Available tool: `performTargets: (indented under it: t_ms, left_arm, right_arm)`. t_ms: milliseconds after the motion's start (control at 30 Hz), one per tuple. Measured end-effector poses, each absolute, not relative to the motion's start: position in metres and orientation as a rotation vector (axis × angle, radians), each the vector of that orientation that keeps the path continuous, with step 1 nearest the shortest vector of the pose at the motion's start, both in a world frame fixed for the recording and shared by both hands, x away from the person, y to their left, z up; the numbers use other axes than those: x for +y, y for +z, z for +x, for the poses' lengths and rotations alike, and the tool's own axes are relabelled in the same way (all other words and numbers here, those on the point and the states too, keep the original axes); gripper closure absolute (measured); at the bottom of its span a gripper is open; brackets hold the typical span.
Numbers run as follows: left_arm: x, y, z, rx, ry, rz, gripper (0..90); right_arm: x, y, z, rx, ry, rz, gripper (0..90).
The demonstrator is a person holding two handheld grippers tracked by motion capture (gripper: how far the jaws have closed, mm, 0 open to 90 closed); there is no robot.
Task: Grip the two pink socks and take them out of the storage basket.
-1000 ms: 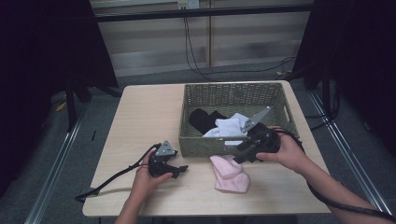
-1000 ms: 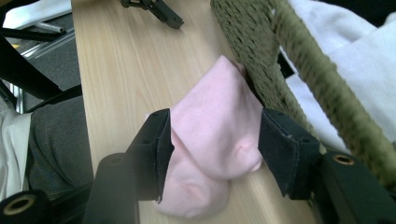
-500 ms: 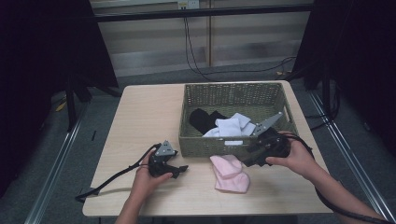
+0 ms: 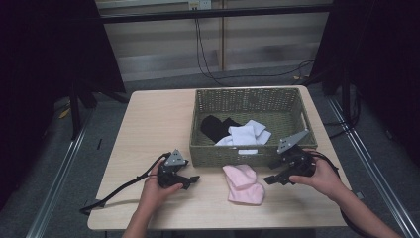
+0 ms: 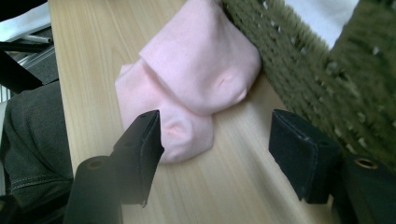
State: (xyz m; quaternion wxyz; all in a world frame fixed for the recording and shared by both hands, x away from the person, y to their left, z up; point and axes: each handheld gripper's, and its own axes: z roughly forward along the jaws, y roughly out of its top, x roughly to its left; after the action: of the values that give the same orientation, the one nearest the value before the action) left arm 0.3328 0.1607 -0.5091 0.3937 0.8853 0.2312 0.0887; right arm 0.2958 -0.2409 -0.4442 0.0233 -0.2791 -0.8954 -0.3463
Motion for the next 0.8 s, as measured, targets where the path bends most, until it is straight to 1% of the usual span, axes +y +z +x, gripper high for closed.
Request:
performTargets:
  t_ms: [333, 633, 800]
  left_arm:
    - [0.161, -0.509, 0.333, 0.590, 0.226, 2.248, 24.1]
    - [0.161, -0.509, 0.333, 0.590, 0.232, 2.251, 24.2]
    - [0.161, -0.509, 0.332, 0.592, 0.226, 2.249, 24.2]
  right_arm:
    - [-0.250, -0.461, 0.282, -2.740, -1.113, -0.887, 32.8]
    - [-0.257, -0.492, 0.271, -2.796, -1.079, -0.908, 28.6]
    - [-0.258, -0.495, 0.266, -2.844, -1.113, -0.891, 28.3]
